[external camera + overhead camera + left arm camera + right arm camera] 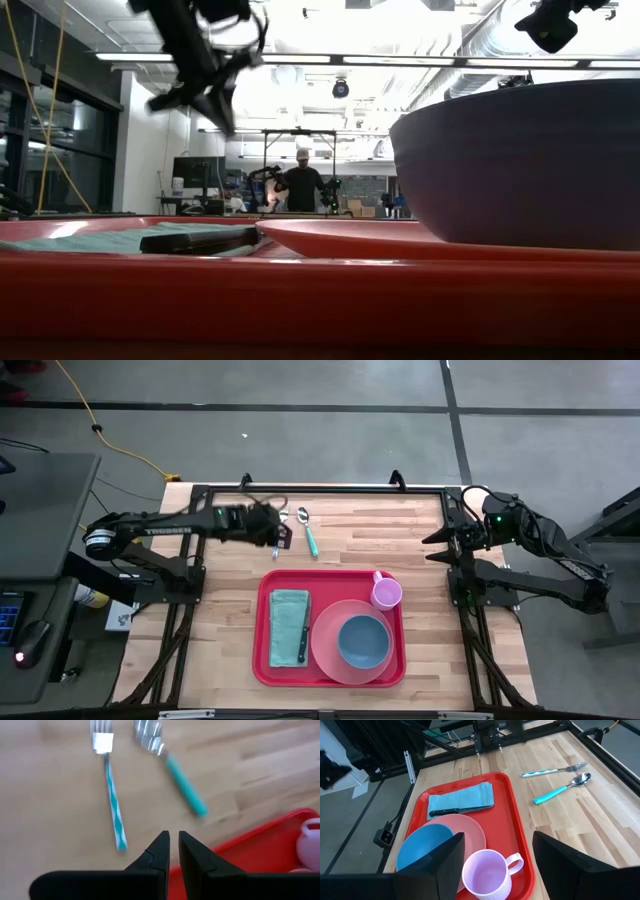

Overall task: Set up tray
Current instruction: Put the blue and white patterned fork on top of the napkin to the left of the black knife

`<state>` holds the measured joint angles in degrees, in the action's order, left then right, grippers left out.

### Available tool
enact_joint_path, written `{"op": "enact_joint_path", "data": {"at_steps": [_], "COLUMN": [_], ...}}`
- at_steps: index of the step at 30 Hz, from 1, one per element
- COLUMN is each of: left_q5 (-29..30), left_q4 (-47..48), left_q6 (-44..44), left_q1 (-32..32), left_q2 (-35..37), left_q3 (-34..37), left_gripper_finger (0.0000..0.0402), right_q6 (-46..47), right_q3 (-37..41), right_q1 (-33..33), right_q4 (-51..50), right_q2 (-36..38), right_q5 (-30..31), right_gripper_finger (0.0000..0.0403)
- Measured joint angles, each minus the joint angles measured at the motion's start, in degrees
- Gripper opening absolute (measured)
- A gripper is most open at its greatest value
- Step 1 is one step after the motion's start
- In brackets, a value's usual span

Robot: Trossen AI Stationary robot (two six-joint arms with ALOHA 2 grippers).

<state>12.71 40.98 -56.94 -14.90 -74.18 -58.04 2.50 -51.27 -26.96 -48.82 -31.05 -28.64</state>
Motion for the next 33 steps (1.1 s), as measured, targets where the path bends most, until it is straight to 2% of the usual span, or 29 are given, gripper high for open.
{"op": "enact_joint_path", "data": {"at_steps": [2,5,12,16,23,26,29,33], "left_q5": [-0.48,-0.14,-0.16,-0.79,-7.07,-8.77,-8.87,-9.22], "left_q4": [-3.40,-4.93,-4.97,-6.27,-7.39,-8.10,-4.32,1.87], "left_q6": [-5.82,-10.79,-7.93,-6.32,0.35,3.24,6.86,13.00], "left_q1": [1.02,1.51,-0.21,-1.31,-6.10,-8.46,-11.05,-14.17], "left_q2": [0.06,-1.06,-5.26,-7.64,-10.90,-12.00,-13.24,-15.67], "left_q3": [4.09,6.42,6.53,6.51,6.26,4.84,2.98,-0.86], "left_gripper_finger": [0.0069,0.0069,0.0080,0.0123,0.0238,0.0275,0.0290,0.0287], "right_q6": [0.00,0.00,0.27,1.21,1.06,0.96,0.96,1.06], "right_q3": [0.00,0.00,0.00,0.00,0.00,0.00,0.00,0.00], "right_q1": [0.00,0.02,0.00,0.00,0.00,0.00,0.02,0.00], "right_q4": [0.31,0.28,0.25,0.22,0.22,0.22,0.22,0.20], "right_q2": [0.00,0.00,-0.09,-0.09,-0.09,-0.09,-0.09,-0.09], "right_q5": [0.00,0.00,0.00,-0.02,1.33,1.57,1.55,1.91], "right_gripper_finger": [0.0213,0.0213,0.0213,0.0213,0.0213,0.0213,0.0213,0.0213]}}
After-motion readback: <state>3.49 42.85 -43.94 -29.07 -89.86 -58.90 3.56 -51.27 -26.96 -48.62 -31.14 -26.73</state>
